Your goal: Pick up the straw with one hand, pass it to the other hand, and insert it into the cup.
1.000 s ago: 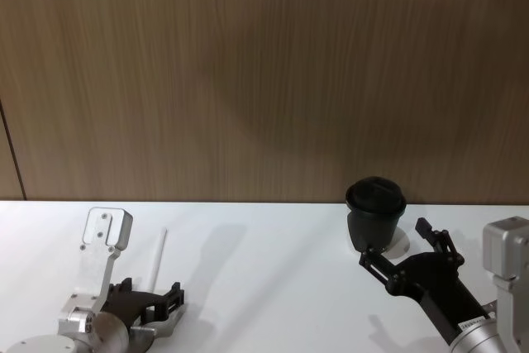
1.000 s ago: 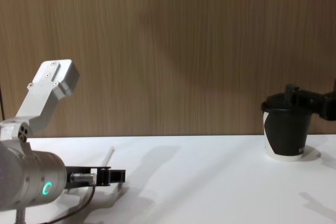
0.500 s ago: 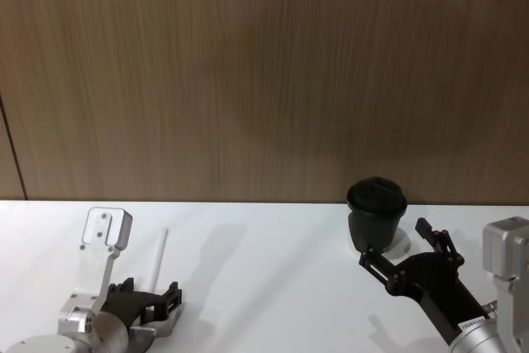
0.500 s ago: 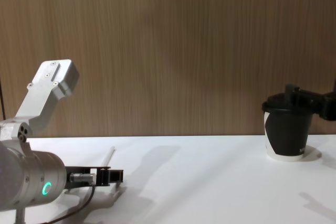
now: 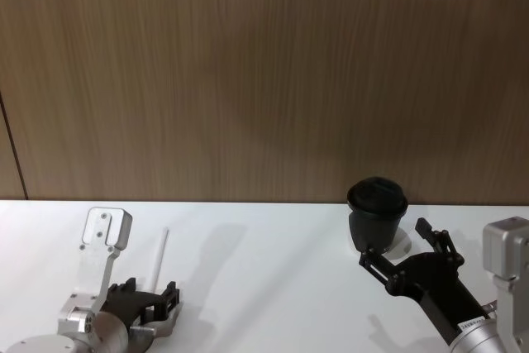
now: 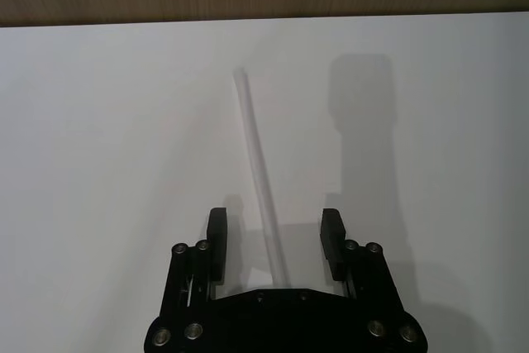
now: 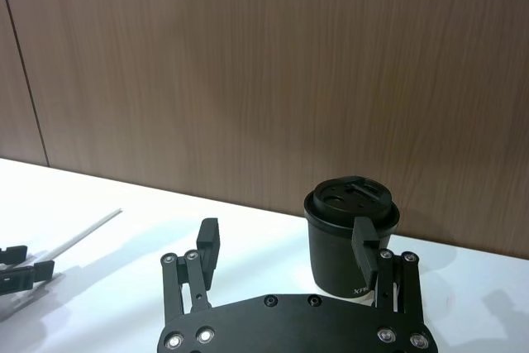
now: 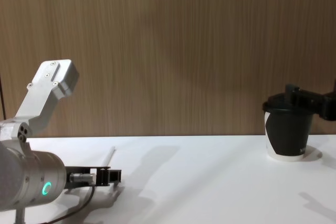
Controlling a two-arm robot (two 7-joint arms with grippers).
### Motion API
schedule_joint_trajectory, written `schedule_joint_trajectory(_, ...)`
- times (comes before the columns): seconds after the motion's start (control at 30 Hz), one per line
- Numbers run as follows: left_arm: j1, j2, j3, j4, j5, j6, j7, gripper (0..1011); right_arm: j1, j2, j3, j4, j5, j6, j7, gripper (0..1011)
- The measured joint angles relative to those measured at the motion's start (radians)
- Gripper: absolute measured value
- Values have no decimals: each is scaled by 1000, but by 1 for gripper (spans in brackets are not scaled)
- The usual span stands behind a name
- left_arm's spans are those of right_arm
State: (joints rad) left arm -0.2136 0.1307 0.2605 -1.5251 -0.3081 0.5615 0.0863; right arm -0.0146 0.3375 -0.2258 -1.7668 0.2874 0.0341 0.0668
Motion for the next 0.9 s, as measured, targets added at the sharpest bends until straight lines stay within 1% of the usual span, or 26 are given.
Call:
schedule_joint_trajectory(0.57, 0, 0, 0, 0, 0, 0, -1, 605, 0, 0, 0, 0, 0, 0, 0, 1001)
schedule_joint_trajectory(0.9, 0, 0, 0, 0, 0, 0, -1, 528, 0, 0, 0, 0, 0, 0, 0, 1001)
